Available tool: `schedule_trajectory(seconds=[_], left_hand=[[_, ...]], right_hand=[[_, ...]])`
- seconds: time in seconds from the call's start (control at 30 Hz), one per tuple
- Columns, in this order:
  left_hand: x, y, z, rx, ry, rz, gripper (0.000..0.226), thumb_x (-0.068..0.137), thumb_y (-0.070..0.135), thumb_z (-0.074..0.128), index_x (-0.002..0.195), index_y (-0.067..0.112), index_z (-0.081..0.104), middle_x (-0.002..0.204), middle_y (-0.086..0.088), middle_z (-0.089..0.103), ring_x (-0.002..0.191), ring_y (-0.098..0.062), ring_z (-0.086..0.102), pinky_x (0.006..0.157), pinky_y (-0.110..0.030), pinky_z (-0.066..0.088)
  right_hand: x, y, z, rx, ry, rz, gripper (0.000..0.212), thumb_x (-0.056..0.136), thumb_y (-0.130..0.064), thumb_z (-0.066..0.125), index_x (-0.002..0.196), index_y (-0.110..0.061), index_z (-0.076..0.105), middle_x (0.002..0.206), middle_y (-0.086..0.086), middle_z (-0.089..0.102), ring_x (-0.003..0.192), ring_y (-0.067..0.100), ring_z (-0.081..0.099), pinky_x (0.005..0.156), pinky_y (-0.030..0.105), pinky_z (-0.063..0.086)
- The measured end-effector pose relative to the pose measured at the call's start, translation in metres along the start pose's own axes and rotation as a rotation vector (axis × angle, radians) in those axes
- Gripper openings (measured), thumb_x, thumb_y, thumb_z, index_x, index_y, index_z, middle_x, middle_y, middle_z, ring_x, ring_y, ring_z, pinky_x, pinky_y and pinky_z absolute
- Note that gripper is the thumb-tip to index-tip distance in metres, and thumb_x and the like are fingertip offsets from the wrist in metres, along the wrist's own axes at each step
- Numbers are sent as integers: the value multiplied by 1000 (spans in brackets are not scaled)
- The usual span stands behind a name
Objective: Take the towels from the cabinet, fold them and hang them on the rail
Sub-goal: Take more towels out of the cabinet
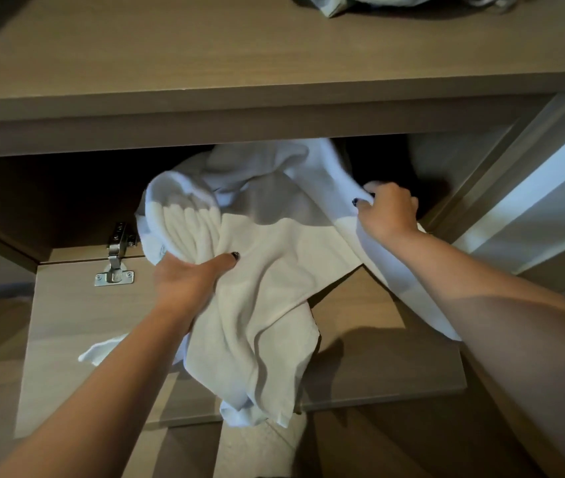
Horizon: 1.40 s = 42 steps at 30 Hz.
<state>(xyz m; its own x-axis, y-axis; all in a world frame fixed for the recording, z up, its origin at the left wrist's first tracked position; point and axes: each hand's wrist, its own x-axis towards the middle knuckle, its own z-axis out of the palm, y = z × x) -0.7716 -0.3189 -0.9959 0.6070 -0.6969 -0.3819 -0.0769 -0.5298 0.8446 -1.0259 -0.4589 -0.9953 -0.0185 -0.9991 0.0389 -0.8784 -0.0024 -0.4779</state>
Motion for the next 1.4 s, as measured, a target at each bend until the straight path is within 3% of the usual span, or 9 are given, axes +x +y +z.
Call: schedule_trajectory(seconds=[0.13,0.27,0.43,0.53,0.6,0.7,0.8,1.03,1.4], left_hand=[[-12,9,-9,-210,-17,-94,50,63,27,89,107,16,67,97,1,72,85,-21,69,74,-33,55],[-24,21,-8,-351,-58,-166,47,68,33,84,107,19,63,95,-1,71,82,-22,69,65,-30,51],[-9,17,-14,-473,-299,-193,84,48,45,89,124,17,64,100,-7,72,78,-18,72,58,-22,54],[-34,37,-15,-486,-517,-146,76,68,37,79,135,7,58,90,-8,66,77,-21,65,57,-12,53],[-61,51,-11,-476,-550,-115,60,68,39,81,121,13,70,105,-16,73,96,-35,70,87,-38,57],[-79,55,-18,-554,-568,-81,32,81,37,70,106,17,77,102,-13,75,94,-30,72,87,-43,55],[-86,62,-27,-579,-526,-79,25,86,32,65,100,16,77,93,-9,76,82,-26,74,75,-38,55],[-85,79,-36,-415,-204,169,17,82,22,74,88,31,61,65,20,70,61,1,68,53,-21,52],[-117,96,-40,-345,-128,78,24,77,23,80,92,33,64,85,16,74,80,-7,71,79,-38,57]], right_hand=[[-31,-18,-9,226,73,-282,19,93,-14,59,108,-8,69,99,1,61,102,25,55,92,46,45],[-88,-44,-11,484,-18,-516,23,85,-2,58,103,-4,73,102,-2,58,99,19,57,90,25,43],[-121,-61,-30,741,-257,-250,17,83,-19,76,100,-20,73,125,-2,55,116,2,53,100,18,39],[-132,-74,-46,805,-433,-37,60,58,-55,87,101,-34,51,124,0,55,113,15,57,89,34,51],[-136,-82,-58,660,-492,-34,79,59,-54,88,116,-32,36,125,-9,47,111,6,51,79,22,46],[-133,-87,-72,608,-522,-78,101,61,-41,91,139,-28,27,128,-16,46,115,3,50,91,24,47],[-128,-91,-78,572,-507,-149,81,66,-21,89,135,-23,46,116,-10,63,105,8,62,91,38,55],[-121,-86,-94,548,-362,-263,20,70,-4,73,84,-16,65,82,5,69,73,14,64,60,24,50],[-115,-88,-140,409,-439,-232,24,75,-12,70,99,-18,68,84,0,69,81,18,64,72,44,55]])
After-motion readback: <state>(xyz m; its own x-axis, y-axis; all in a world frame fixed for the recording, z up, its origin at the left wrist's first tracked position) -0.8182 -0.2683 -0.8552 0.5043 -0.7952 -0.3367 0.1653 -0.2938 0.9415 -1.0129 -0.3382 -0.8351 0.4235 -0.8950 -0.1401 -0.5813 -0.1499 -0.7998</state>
